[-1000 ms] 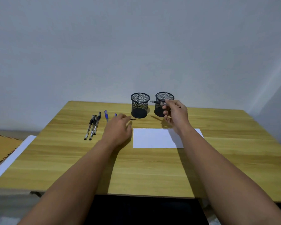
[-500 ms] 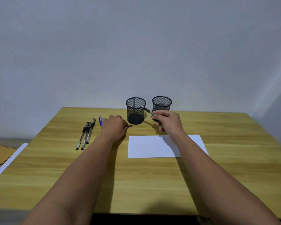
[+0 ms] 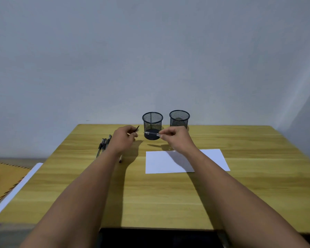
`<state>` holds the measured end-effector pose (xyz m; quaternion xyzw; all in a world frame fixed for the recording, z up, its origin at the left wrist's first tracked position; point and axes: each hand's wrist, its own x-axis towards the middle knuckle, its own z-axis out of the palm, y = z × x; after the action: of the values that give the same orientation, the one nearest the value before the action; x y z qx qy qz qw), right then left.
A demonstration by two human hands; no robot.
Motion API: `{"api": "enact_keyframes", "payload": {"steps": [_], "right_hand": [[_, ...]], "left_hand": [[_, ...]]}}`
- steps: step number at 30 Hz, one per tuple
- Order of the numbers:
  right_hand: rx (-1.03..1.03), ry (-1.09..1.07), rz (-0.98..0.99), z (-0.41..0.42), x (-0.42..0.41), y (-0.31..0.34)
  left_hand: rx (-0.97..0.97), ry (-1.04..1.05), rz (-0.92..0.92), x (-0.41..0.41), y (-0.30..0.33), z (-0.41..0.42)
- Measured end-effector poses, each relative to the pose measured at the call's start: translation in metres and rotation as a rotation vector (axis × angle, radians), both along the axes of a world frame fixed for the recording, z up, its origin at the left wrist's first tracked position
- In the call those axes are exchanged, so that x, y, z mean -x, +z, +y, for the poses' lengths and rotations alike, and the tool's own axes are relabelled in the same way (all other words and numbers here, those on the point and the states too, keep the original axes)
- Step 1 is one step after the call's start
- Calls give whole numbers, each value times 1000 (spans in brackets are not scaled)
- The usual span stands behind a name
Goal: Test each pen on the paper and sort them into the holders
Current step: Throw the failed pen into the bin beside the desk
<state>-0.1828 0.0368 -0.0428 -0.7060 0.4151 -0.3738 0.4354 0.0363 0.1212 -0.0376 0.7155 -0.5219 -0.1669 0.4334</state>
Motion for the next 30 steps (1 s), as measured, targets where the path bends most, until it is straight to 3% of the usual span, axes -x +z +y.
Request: {"api": "enact_keyframes", "payload": {"steps": [10, 21, 30], "right_hand": [[55, -9, 35, 8, 2, 10], [58, 49, 75, 15, 5, 15], [45, 1, 40, 14, 15, 15]], "left_hand": [[-10, -82, 120, 9, 18, 9], [-73, -162, 128, 16, 25, 15], [-57, -140, 202, 16, 35, 21]]}}
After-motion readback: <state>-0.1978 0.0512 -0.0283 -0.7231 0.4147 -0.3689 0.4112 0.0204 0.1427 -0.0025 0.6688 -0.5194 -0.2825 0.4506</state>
